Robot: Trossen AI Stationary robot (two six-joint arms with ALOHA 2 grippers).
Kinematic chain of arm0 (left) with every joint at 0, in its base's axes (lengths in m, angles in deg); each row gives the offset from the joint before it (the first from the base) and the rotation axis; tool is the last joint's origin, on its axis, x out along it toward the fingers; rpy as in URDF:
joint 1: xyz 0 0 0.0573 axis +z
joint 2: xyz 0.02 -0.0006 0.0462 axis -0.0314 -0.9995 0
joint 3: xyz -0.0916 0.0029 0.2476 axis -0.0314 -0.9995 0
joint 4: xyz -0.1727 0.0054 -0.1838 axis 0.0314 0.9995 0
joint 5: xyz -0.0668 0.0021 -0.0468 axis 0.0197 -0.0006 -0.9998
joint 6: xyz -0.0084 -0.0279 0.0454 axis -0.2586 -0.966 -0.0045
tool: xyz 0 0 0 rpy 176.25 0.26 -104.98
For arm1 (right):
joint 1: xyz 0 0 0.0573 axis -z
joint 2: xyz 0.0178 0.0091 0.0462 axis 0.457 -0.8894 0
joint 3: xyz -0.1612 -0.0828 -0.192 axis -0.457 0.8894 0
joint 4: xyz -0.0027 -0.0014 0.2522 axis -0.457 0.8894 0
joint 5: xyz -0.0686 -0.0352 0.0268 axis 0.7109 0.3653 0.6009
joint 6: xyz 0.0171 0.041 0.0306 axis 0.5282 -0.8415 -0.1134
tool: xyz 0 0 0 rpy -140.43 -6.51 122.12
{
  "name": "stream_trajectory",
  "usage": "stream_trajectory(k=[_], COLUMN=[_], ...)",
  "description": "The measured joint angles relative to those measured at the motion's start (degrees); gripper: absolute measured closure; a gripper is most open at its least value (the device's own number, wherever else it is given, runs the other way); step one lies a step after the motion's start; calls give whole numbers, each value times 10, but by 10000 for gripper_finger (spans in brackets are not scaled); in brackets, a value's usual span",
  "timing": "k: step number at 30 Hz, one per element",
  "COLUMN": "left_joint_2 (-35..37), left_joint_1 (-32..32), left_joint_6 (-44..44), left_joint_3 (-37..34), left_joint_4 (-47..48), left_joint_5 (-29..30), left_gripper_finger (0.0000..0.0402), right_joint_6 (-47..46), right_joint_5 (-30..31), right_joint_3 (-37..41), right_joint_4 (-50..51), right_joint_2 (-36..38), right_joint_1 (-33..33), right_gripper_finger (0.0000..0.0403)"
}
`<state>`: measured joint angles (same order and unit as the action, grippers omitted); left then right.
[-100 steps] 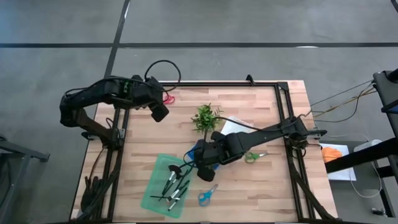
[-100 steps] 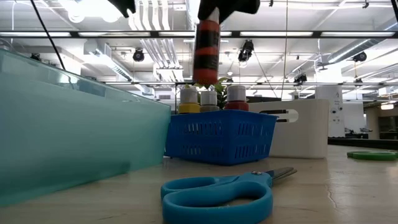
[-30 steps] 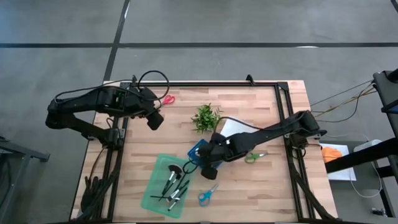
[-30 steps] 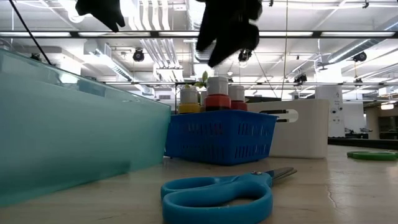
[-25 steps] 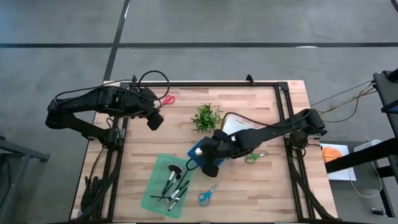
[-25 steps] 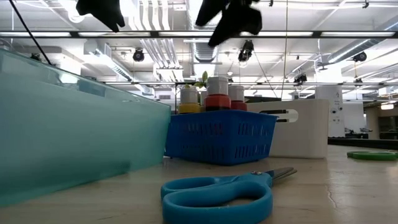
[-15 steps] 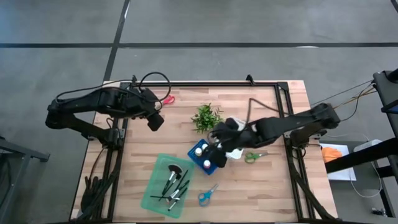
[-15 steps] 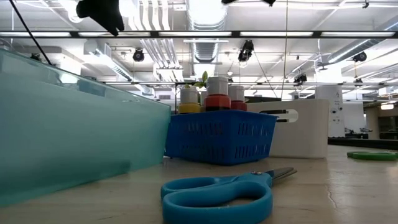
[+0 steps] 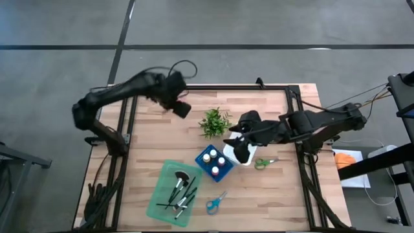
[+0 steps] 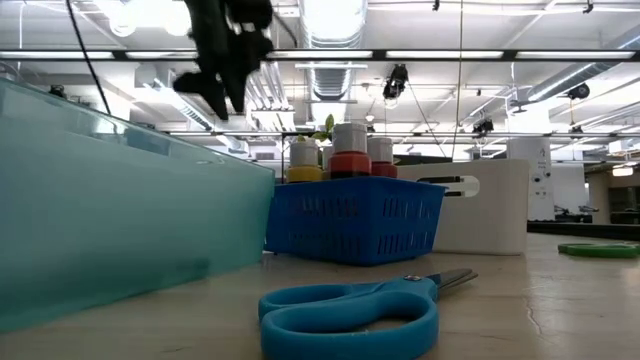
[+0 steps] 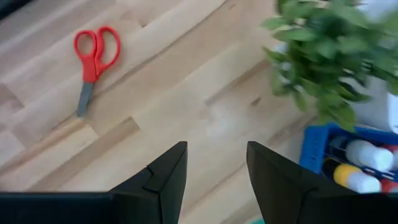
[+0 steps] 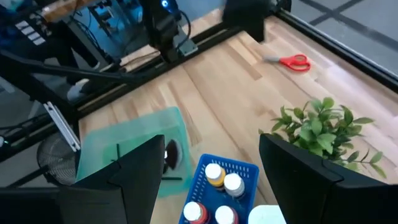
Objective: Pick & Place Paint Supplies
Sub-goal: Put the orange scissors into the white bin
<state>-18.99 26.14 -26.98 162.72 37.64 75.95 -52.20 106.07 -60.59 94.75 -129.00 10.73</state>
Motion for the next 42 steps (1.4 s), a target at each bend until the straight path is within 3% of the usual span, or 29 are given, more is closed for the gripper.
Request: stream_trajectory(k=[7, 12, 19, 42], left_joint_2=[-100, -166, -233, -308], left_joint_1=[104, 125, 149, 155], left_joint_6=[121, 158, 189, 276], left_joint_3=[17, 17, 16, 16], left_joint_4=[-27, -64, -64, -77], left_joint_5=[-21, 21, 28, 42], left_gripper_finger=[227, 227, 227, 227], right_joint_6=[7, 6, 1, -19], right_joint_5=[1, 3, 4, 15], right_joint_3=[0, 0, 0, 1], right_joint_4=[10, 25, 31, 48], right_joint_2=[23, 28, 34, 35], right_joint_1=[0, 0, 0, 0], right_gripper_finger=[142, 142, 142, 142])
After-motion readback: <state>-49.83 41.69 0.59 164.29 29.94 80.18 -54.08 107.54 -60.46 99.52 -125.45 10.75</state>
